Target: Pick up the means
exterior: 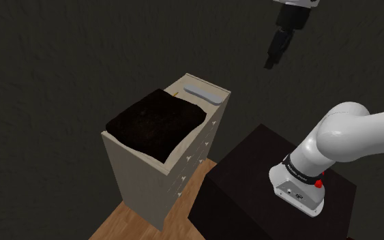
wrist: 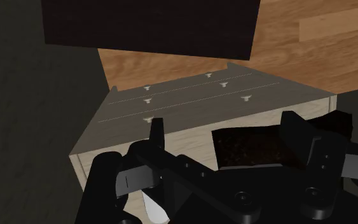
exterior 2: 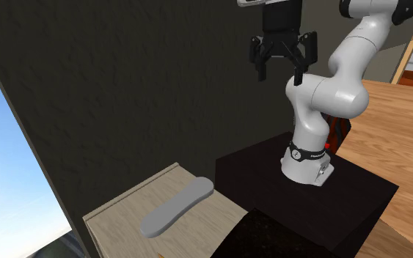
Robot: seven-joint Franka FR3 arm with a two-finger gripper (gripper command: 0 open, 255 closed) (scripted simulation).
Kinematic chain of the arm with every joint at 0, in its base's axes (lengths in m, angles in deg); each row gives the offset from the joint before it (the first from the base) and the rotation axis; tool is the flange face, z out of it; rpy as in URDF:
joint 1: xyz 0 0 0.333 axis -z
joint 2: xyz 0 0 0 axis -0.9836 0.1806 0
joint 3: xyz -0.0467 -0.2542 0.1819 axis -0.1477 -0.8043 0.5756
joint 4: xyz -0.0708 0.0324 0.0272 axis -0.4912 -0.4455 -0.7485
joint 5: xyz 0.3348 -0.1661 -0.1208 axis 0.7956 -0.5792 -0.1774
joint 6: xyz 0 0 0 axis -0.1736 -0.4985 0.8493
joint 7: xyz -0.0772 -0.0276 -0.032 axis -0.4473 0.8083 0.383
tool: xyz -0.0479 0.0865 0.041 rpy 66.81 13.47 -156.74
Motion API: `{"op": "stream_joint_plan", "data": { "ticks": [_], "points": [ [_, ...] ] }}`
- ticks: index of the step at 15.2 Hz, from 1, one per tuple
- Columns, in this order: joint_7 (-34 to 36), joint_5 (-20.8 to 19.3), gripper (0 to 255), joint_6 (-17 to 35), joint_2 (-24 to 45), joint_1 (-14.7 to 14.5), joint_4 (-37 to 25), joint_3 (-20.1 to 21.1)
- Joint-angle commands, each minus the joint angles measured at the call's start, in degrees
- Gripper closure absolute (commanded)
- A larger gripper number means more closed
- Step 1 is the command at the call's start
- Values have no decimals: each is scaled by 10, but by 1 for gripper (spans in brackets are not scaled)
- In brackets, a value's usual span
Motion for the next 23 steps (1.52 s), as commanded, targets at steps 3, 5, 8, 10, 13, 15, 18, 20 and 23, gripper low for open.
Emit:
{"op": "stream_joint_plan", "data": {
  "ticks": [3,5,8,10,13,15,18,20,23],
  "points": [
    [-8,-5,0,42,25,0,14,1],
    [-15,-9,0,84,53,1,25,2],
    [-24,-16,0,147,100,2,35,4],
    [-29,-20,0,188,135,3,38,5],
    [-36,-28,0,247,192,4,35,6],
    [-40,-33,0,284,232,5,29,7],
    [-45,-41,0,337,295,7,14,8],
    [-46,-47,0,370,338,9,-1,9],
    [-48,-58,0,413,404,11,-28,9]
  ]
}}
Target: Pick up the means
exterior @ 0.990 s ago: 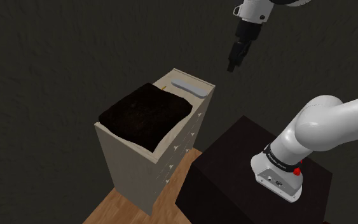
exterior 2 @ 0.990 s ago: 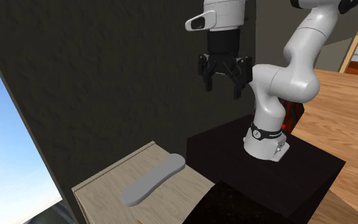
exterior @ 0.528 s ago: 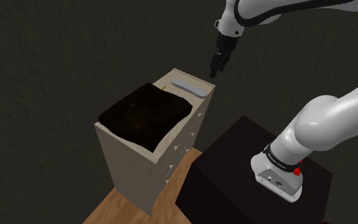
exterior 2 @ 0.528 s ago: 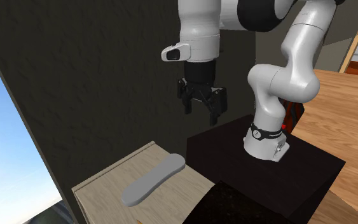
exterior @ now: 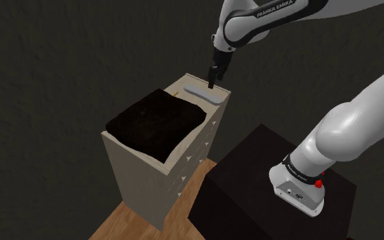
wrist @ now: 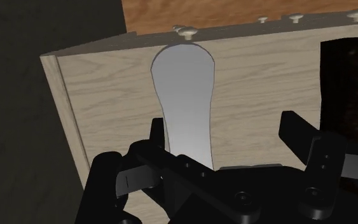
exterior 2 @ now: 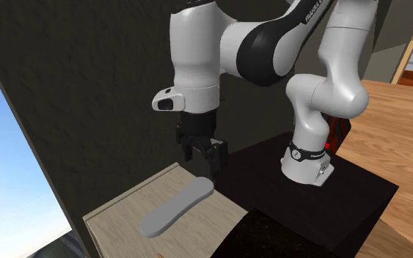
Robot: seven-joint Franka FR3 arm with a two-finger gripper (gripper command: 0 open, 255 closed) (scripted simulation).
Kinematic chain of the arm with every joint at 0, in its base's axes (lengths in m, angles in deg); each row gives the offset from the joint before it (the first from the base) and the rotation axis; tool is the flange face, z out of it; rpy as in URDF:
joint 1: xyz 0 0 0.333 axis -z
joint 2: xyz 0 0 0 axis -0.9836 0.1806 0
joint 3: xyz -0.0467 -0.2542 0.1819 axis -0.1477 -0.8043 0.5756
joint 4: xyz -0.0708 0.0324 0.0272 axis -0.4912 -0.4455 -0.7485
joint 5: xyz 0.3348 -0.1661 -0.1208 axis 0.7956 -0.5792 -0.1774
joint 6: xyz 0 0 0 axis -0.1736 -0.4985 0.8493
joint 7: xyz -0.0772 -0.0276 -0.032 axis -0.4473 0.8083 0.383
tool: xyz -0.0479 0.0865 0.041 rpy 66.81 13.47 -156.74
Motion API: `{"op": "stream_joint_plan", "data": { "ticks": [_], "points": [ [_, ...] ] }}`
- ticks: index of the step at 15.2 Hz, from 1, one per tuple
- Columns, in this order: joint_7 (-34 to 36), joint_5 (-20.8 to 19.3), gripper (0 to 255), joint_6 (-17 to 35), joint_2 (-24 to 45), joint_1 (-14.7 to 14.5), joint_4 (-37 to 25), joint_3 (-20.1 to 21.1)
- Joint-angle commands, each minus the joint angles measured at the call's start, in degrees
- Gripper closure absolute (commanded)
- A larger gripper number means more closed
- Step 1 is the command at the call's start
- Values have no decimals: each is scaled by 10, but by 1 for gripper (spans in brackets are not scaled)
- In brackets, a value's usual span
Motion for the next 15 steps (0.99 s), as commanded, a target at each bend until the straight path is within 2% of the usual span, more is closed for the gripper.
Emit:
{"op": "stream_joint_plan", "data": {
  "ticks": [1,5,14,15],
  "points": [
    [0,-7,0,31,43,0,-16,1],
    [1,-23,0,75,129,2,-66,0],
    [4,-26,0,130,168,1,-49,0],
    [4,-26,255,130,168,1,-49,0]
  ]
}}
